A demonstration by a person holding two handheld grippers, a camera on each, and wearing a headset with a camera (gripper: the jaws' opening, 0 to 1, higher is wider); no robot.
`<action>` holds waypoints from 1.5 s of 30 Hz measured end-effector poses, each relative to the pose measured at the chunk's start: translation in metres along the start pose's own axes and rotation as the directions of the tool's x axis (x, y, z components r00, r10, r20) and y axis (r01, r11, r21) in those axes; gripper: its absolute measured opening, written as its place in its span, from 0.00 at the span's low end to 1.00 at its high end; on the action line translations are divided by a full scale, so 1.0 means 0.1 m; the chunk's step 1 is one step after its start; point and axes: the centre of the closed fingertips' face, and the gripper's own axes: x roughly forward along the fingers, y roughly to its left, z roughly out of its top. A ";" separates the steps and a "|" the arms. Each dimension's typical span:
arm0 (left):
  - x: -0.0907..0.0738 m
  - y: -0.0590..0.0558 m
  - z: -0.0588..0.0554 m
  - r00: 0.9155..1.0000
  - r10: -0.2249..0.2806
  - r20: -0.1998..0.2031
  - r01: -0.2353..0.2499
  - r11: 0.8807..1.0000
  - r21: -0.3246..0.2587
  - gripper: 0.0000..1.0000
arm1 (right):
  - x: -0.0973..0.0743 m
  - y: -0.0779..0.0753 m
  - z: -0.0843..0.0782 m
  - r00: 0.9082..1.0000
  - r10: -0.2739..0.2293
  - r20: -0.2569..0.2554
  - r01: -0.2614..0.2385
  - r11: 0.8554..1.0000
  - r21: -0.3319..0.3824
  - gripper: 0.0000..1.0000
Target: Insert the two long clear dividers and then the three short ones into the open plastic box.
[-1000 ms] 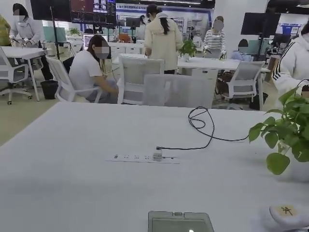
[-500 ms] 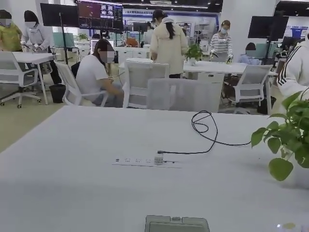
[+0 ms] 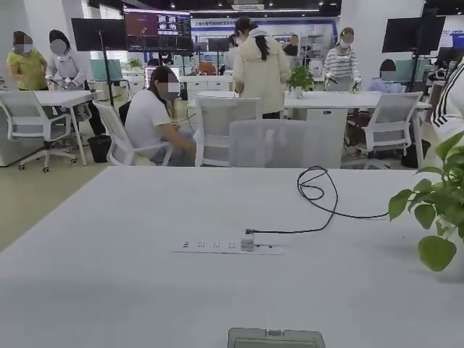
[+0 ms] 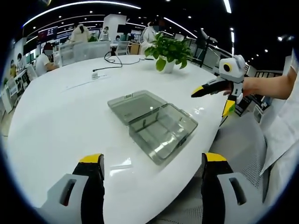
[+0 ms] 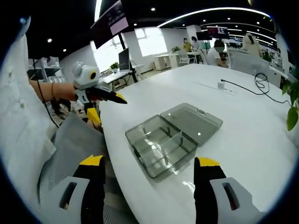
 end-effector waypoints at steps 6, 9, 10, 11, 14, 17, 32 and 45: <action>0.07 0.21 -0.22 0.992 0.057 -0.114 -0.062 0.997 -0.037 0.80 | -0.09 0.04 -0.17 1.000 0.009 -0.010 -0.010 0.998 -0.063 0.82; 0.11 0.30 -0.33 0.981 0.078 -0.176 -0.092 0.993 -0.072 0.76 | -0.12 0.04 -0.26 1.000 0.007 -0.022 -0.008 0.997 -0.078 0.83; 0.15 0.32 -0.32 0.982 0.084 -0.169 -0.095 0.994 -0.059 0.74 | -0.14 0.05 -0.28 1.000 0.005 -0.024 -0.007 0.997 -0.083 0.83; 0.16 0.35 -0.35 0.978 0.097 -0.187 -0.109 0.993 -0.053 0.72 | -0.15 0.05 -0.28 1.000 0.004 -0.022 -0.006 0.996 -0.085 0.83; 0.22 0.41 -0.46 0.956 0.129 -0.264 -0.139 0.990 -0.020 0.66 | -0.18 0.04 -0.29 1.000 -0.003 -0.005 0.003 0.997 -0.072 0.83; 0.30 0.44 -0.52 0.948 0.133 -0.291 -0.153 0.987 -0.049 0.60 | -0.21 0.02 -0.28 1.000 -0.014 0.016 0.015 0.998 -0.061 0.82; 0.36 0.51 -0.78 0.890 0.206 -0.407 -0.229 0.973 -0.006 0.46 | -0.26 0.01 -0.30 0.998 -0.029 0.053 0.031 0.999 -0.035 0.81; 0.42 0.54 -0.77 0.854 0.254 -0.455 -0.271 0.962 0.029 0.36 | -0.27 0.01 -0.28 0.996 -0.046 0.081 0.047 0.999 -0.009 0.80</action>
